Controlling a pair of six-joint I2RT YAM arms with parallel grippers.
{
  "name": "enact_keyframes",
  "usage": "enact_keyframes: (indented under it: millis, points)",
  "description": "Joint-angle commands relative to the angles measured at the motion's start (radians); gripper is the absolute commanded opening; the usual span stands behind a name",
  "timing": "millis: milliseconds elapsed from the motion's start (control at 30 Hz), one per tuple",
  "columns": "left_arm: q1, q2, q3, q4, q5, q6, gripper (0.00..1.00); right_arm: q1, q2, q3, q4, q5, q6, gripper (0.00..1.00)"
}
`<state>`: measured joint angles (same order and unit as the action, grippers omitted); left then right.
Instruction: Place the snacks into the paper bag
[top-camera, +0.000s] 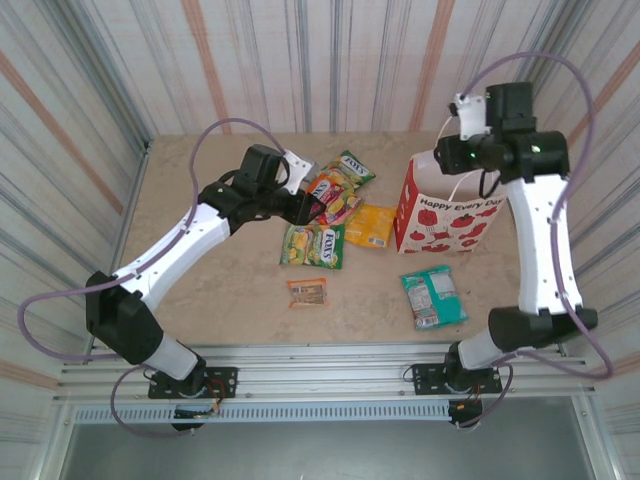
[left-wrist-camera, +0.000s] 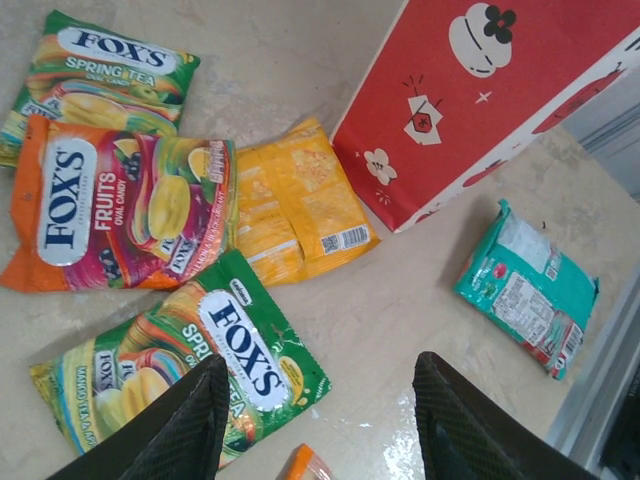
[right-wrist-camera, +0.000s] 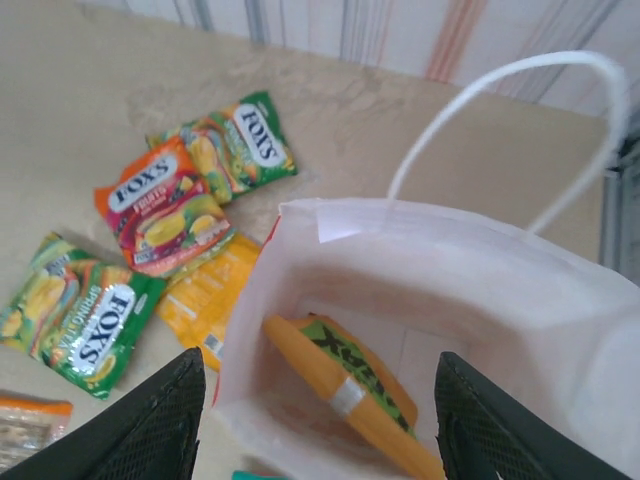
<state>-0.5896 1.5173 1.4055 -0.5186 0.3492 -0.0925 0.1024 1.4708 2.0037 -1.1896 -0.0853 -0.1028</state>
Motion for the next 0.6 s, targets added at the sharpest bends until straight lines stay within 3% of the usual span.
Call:
enact_keyframes:
  millis: [0,233,567]
  points:
    - [-0.010,-0.028,-0.034,0.021,0.026,-0.036,0.53,0.000,-0.105,-0.054,-0.119,0.030,0.200,0.62]
    - [-0.013,-0.048,-0.073,0.023,0.040,-0.050,0.53,0.029,-0.340,-0.404,-0.199,-0.004,0.657,0.60]
    - [-0.028,-0.065,-0.125,0.035,0.053,-0.078,0.52,0.079,-0.564,-0.867,-0.207,0.010,1.131,0.59]
